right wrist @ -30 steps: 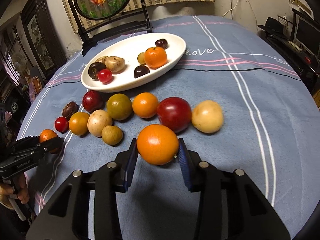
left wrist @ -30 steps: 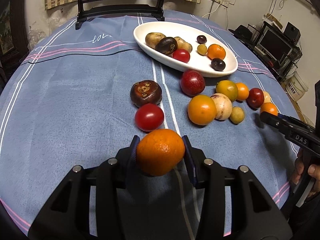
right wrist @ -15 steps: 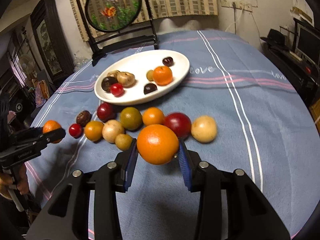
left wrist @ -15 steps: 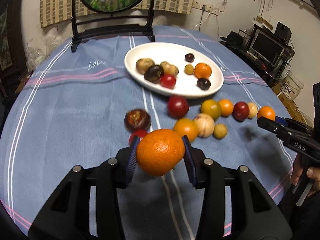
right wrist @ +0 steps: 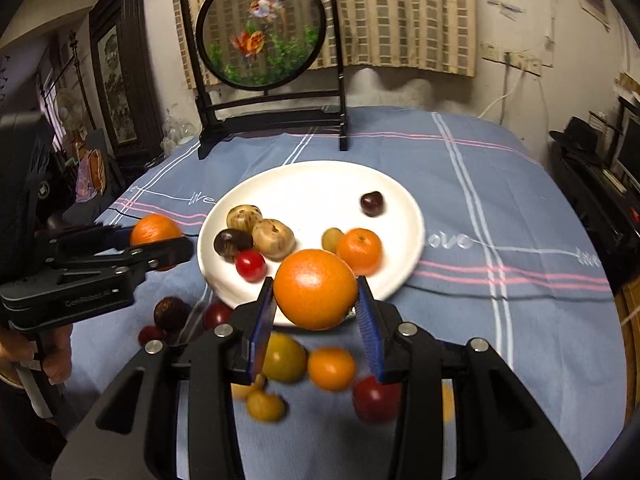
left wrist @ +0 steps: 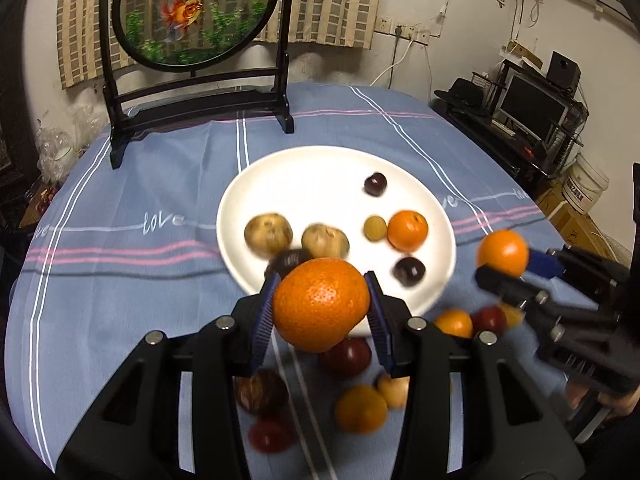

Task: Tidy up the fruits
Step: 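Carry both held oranges over the white plate, then lower both oranges onto the plate and open both tools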

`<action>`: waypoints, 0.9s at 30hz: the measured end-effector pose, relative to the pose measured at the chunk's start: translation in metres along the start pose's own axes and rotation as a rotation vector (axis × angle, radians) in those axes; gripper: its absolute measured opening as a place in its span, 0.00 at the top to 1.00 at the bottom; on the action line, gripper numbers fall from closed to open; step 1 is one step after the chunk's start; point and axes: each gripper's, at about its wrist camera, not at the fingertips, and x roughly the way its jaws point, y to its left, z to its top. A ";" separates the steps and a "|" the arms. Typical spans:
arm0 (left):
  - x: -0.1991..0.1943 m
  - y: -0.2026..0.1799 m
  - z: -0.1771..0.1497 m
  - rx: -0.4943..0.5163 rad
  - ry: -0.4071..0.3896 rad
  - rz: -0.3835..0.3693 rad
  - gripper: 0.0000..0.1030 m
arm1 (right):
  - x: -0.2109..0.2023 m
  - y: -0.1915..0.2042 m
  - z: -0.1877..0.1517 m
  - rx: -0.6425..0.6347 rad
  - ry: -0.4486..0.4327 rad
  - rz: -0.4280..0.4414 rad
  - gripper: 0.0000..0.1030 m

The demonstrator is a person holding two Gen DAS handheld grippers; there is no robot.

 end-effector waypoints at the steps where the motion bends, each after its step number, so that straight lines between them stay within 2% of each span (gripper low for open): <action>1: 0.006 0.000 0.004 -0.001 0.006 0.001 0.58 | 0.007 0.002 0.003 -0.007 0.010 0.005 0.61; 9: 0.053 0.013 0.011 -0.049 0.082 0.002 0.58 | 0.052 0.015 0.011 -0.039 0.084 0.013 0.61; 16: 0.063 0.013 0.020 -0.054 0.064 -0.005 0.57 | 0.072 0.018 0.011 -0.049 0.117 -0.001 0.61; 18: 0.067 0.013 0.023 -0.065 0.070 -0.014 0.45 | 0.077 0.018 0.010 -0.055 0.128 -0.003 0.57; 21: 0.061 0.013 0.025 -0.081 0.057 -0.017 0.40 | 0.071 0.014 0.010 -0.032 0.102 -0.005 0.50; 27: 0.032 0.011 0.021 -0.054 0.011 -0.001 0.33 | 0.046 0.011 0.008 -0.022 0.066 -0.004 0.50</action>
